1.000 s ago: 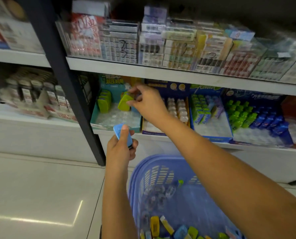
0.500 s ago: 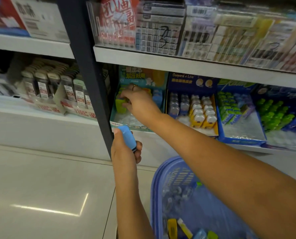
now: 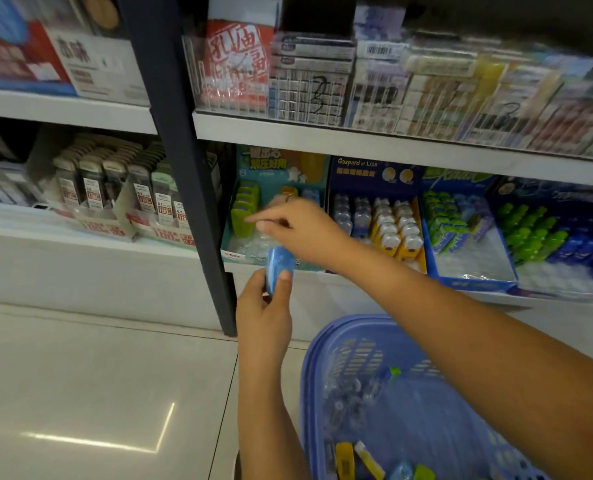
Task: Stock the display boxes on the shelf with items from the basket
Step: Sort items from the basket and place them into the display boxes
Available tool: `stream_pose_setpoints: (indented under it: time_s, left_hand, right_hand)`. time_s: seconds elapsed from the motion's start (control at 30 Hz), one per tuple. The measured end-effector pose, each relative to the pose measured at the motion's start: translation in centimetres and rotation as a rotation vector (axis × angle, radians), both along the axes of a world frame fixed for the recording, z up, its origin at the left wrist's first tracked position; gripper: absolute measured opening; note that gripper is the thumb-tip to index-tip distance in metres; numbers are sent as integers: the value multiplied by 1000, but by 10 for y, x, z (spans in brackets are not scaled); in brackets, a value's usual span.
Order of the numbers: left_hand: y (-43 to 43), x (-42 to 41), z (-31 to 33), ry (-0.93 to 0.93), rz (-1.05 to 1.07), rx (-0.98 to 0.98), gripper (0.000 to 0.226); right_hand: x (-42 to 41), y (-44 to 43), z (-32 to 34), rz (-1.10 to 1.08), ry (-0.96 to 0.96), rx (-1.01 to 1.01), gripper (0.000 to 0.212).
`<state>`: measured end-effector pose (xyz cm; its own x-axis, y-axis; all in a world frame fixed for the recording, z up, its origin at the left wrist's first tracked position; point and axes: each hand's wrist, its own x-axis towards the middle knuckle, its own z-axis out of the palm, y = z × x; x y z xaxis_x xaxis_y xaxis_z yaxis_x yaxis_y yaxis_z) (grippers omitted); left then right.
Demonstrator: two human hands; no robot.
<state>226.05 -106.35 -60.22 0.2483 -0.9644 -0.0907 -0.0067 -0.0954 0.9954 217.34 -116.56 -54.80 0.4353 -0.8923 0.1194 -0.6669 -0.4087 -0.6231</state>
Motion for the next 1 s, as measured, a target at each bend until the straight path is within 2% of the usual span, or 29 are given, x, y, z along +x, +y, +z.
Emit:
stream_pose_setpoints:
  time_s: [0.07,0.13,0.27,0.4,0.47,0.6,0.8,1.0]
  left_hand:
    - [-2,-6,3,-32,6,-54,13]
    - [-4,-11,6,-51,30,-99,14]
    - [-12,-22,9,-131,7,-157,23]
    - [-24,-31,6,-393,-87,-191,44]
    - [-28,-35,3,-561,-164,-201,45]
    - [-31,-41,-3,-863,-255,-173,44]
    - [-34,-43,-5,-894,-230,-190,43]
    - [-34,-44,-6,-894,-215,-198,43]
  right_hand:
    - [-24,17,6,16,-214,232,23]
    - [-48,28,9,25,-351,402,21]
    - [-75,33,15,-10,-399,352,27]
    - [-80,11,16,-260,-241,23,23]
    - [-75,-1,11,-310,-114,-121,21]
    - [-64,-18,-7,-288,95,-199,21]
    - [-64,-19,-21,-297,130,-182,20]
    - [-50,-26,5,-201,396,-79,24]
